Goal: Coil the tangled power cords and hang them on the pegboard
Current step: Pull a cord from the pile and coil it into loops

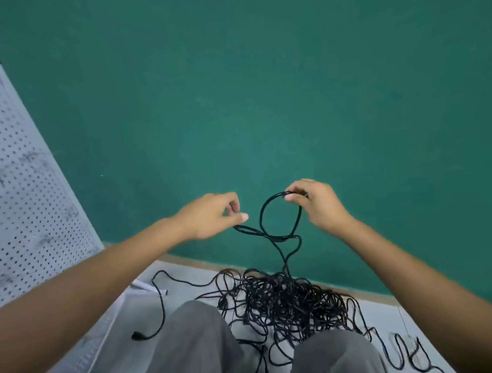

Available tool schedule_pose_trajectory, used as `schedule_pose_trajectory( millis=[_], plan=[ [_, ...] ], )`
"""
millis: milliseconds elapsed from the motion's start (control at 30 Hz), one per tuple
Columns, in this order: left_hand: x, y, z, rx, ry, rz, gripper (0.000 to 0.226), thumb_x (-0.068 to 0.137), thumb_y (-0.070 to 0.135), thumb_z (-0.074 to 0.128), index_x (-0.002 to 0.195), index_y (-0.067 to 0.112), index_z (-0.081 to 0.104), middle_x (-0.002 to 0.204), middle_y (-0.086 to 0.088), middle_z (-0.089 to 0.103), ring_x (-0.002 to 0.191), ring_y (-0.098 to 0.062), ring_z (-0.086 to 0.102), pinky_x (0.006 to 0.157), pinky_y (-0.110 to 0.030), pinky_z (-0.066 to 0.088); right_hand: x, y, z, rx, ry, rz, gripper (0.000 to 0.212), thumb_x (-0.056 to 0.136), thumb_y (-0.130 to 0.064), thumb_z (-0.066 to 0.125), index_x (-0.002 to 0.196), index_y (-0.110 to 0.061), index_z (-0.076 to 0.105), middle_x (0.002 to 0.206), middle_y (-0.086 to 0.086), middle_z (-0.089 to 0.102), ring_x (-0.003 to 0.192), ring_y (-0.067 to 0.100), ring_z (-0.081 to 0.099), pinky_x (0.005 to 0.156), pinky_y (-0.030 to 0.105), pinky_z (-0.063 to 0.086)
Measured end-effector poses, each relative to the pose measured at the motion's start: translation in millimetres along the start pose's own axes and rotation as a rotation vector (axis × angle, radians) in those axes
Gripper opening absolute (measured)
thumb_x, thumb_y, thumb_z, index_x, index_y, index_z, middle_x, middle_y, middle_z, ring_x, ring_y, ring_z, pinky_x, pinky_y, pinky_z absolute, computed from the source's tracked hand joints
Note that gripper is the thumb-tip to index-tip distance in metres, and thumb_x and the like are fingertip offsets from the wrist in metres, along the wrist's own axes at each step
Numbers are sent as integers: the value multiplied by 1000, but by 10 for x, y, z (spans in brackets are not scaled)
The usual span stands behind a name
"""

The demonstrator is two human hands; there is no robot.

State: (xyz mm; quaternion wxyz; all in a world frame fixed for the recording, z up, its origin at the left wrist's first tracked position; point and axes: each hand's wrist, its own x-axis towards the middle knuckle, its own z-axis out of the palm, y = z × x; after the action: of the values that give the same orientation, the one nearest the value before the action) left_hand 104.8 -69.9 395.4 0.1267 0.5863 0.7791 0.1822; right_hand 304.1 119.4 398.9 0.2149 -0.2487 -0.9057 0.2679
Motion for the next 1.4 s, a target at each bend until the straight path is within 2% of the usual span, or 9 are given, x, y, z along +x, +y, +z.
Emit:
schedule_pose_trajectory(
  millis=[267, 467, 667, 867, 967, 1100, 1200, 1300, 1400],
  plan=[
    [-559, 923, -537, -214, 106, 171, 52, 99, 54, 60, 139, 22, 54, 134, 3, 64, 120, -15, 61, 108, -37, 45, -593, -1322, -872, 52, 133, -215, 7, 97, -11, 67, 92, -10, 72, 76, -6, 68, 67, 1, 57, 69, 12, 43],
    [-1224, 1300, -817, -513, 43, 278, 40, 89, 53, 64, 127, 40, 59, 119, -1, 73, 104, -18, 70, 89, -35, 58, -1138, -1970, -1165, 214, 187, -286, 10, 99, -9, 65, 93, -11, 73, 76, 0, 69, 69, 10, 60, 70, 30, 50],
    [-1912, 1455, -714, -665, -80, 368, 46, 96, 40, 59, 139, 25, 55, 122, 6, 75, 120, -13, 66, 103, -32, 52, -1631, -2408, -1013, 380, 156, -314, 10, 101, -9, 62, 96, -9, 72, 77, -1, 68, 69, 9, 64, 64, 22, 48],
    [-2274, 1541, -153, -1162, -47, 200, 12, 110, 20, 45, 104, 11, 51, 78, -2, 56, 72, -26, 71, 77, -36, 62, -2018, -2253, -581, 538, 132, -163, 16, 103, -20, 60, 113, -14, 70, 102, -1, 76, 91, 11, 70, 77, 24, 55],
    [-2256, 1581, -126, -1293, 5, 140, 15, 110, 19, 45, 104, 12, 56, 73, -1, 55, 65, -23, 67, 98, -54, 55, -2189, -2081, -316, 609, 99, -63, 41, 101, -43, 55, 130, -15, 61, 112, 3, 71, 93, 12, 65, 83, 28, 55],
    [-2148, 1648, -250, -1428, 33, 113, 18, 110, 17, 45, 93, 13, 50, 75, -1, 56, 62, -17, 61, 73, -34, 60, -2366, -1809, -18, 582, -11, 2, 65, 97, -72, 41, 130, -21, 64, 121, -5, 69, 117, 11, 63, 109, 44, 47],
    [-2076, 1661, -263, -1478, 25, 86, 17, 110, 16, 46, 94, 15, 48, 75, 1, 52, 61, -15, 57, 58, -26, 53, -2462, -1754, -35, 585, -12, -30, 58, 101, -53, 36, 120, -8, 69, 100, 2, 79, 94, 15, 74, 92, 26, 54],
    [-2000, 1677, -211, -1542, 30, 75, 16, 110, 14, 45, 94, 14, 46, 75, -2, 50, 62, -16, 53, 63, -29, 57, -2488, -1703, -125, 575, 17, -88, 35, 102, -33, 44, 93, -12, 71, 78, 3, 74, 73, 13, 66, 78, 19, 51],
    [-1888, 1663, -157, -1594, 48, 50, 15, 110, 13, 45, 96, 10, 44, 75, -3, 49, 57, -16, 55, 76, -37, 64, -2430, -1537, -166, 511, -13, -68, 35, 107, -20, 46, 93, 3, 69, 77, -2, 71, 72, 14, 60, 80, 22, 50]
  ],
)
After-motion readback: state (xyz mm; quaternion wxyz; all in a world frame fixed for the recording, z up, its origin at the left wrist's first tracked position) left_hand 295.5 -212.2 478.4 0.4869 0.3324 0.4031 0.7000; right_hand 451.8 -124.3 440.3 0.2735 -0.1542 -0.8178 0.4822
